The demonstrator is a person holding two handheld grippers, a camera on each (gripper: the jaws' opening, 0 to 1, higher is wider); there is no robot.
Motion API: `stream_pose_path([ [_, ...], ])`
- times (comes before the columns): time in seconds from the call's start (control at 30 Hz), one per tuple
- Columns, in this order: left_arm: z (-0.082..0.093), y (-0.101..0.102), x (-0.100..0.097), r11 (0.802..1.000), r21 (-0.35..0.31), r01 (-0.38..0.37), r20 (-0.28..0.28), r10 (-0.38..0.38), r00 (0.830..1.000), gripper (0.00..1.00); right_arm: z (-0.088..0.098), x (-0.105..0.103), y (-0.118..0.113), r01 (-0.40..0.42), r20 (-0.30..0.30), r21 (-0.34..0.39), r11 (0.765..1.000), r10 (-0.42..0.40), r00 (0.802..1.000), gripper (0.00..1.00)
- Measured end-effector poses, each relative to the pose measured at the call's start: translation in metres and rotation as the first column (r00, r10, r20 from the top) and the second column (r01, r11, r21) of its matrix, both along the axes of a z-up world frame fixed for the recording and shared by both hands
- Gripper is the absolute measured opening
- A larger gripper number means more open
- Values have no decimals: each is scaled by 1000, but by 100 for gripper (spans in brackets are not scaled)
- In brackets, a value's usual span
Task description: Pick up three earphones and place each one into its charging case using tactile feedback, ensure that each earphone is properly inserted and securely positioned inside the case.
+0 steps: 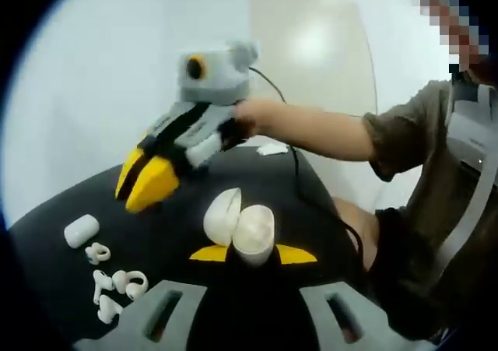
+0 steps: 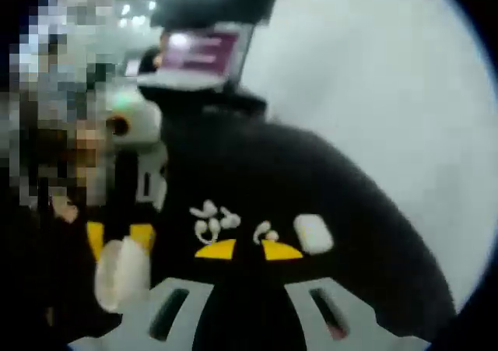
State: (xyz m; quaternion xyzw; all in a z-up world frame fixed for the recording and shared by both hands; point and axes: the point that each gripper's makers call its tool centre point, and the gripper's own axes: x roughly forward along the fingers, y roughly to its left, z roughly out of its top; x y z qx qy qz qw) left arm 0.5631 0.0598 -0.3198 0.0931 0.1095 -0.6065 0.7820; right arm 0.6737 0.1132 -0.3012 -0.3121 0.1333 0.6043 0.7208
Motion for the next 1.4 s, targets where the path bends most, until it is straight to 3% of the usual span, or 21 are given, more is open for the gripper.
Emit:
stream_pose_path([
  [0.1,-1,0,0,1000,4,-2,0,2,1000,18,-14,5,9,-22,44,-69,997,25,999,13],
  [0.43,0,-4,-1,1000,7,11,10,-11,1000,17,-30,18,20,-34,95,-111,993,44,994,13],
  [0.63,1,-7,-1,1000,5,11,13,-11,1000,17,-28,15,17,-23,101,-90,996,33,994,6],
  [0.67,1,-7,-1,1000,5,9,16,-9,1000,17,-24,14,14,-11,88,-76,997,18,996,6],
  [0.8,2,-7,1,1000,2,2,22,-2,1000,17,8,-4,1,52,-112,88,995,-42,993,6],
  [0.93,3,-6,2,1000,3,-6,42,5,999,17,62,-32,-20,95,-309,295,951,1,951,6],
  [1.03,2,-4,3,1000,5,-10,47,10,999,17,85,-61,-45,95,-415,341,935,59,908,6],
  [1.07,2,-3,4,1000,5,-12,47,12,999,17,88,-73,-51,86,-461,342,936,87,883,6],
  [1.1,2,-3,4,1000,5,-14,46,14,999,17,90,-80,-55,81,-490,341,936,103,866,6],
  [1.2,2,-2,4,1000,4,-14,46,14,999,17,82,-107,-67,71,-612,294,953,131,780,6],
  [1.27,2,0,5,1000,5,-15,47,15,999,17,66,-123,-70,37,-645,245,969,135,752,6],
  [1.33,2,1,4,1000,5,-14,53,14,999,17,51,-128,-69,26,-639,203,979,113,761,7],
  [1.37,2,1,4,1000,5,-14,54,14,998,17,44,-128,-69,32,-655,180,983,96,750,7],
  [1.4,2,3,5,1000,4,-15,51,15,999,17,38,-130,-69,44,-687,162,986,81,722,7],
])
